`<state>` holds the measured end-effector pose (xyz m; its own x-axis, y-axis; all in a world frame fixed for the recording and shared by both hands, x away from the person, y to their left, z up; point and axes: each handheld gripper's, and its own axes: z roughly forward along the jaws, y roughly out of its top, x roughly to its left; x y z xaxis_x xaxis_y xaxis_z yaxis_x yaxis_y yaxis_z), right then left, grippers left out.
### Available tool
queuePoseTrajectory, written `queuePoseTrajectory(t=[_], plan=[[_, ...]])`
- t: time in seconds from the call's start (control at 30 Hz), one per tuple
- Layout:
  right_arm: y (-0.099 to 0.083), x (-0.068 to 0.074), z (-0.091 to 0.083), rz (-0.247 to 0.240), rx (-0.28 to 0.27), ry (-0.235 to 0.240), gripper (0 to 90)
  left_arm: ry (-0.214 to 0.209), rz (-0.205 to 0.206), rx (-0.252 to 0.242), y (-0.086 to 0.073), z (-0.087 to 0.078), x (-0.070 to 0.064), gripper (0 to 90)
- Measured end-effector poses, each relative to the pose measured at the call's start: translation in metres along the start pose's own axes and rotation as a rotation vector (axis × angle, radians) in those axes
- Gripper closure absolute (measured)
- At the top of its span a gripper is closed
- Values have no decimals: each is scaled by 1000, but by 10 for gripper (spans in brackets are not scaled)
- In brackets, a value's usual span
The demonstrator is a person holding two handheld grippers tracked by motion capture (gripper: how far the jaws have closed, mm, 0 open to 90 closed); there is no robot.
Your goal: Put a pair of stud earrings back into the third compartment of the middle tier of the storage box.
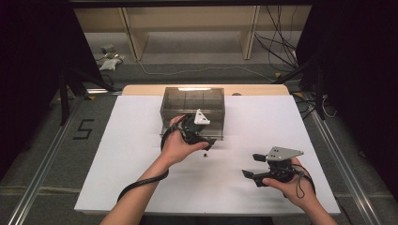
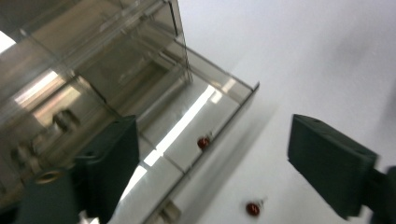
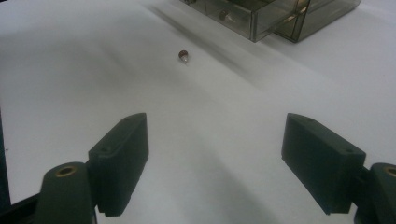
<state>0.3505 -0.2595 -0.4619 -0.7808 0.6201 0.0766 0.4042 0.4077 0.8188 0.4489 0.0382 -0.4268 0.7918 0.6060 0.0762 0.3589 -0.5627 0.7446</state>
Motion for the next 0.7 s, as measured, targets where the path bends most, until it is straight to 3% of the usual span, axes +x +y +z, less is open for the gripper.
queuePoseTrajectory(t=[0.07, 0.2, 0.47, 0.7], plan=[[0, 0, 0, -2, 0, 0, 238, -23, -2, 17, -6, -3, 0, 135], [0, 1, 0, -4, -2, 0, 237, -91, -33, -6, -16, -7, -3, 41], [0, 1, 0, -6, 2, 0, 237, -109, 56, 59, -36, -7, -15, 0], [0, 1, 1, -12, 1, 3, 236, -138, 105, 109, -44, 5, -25, 69]])
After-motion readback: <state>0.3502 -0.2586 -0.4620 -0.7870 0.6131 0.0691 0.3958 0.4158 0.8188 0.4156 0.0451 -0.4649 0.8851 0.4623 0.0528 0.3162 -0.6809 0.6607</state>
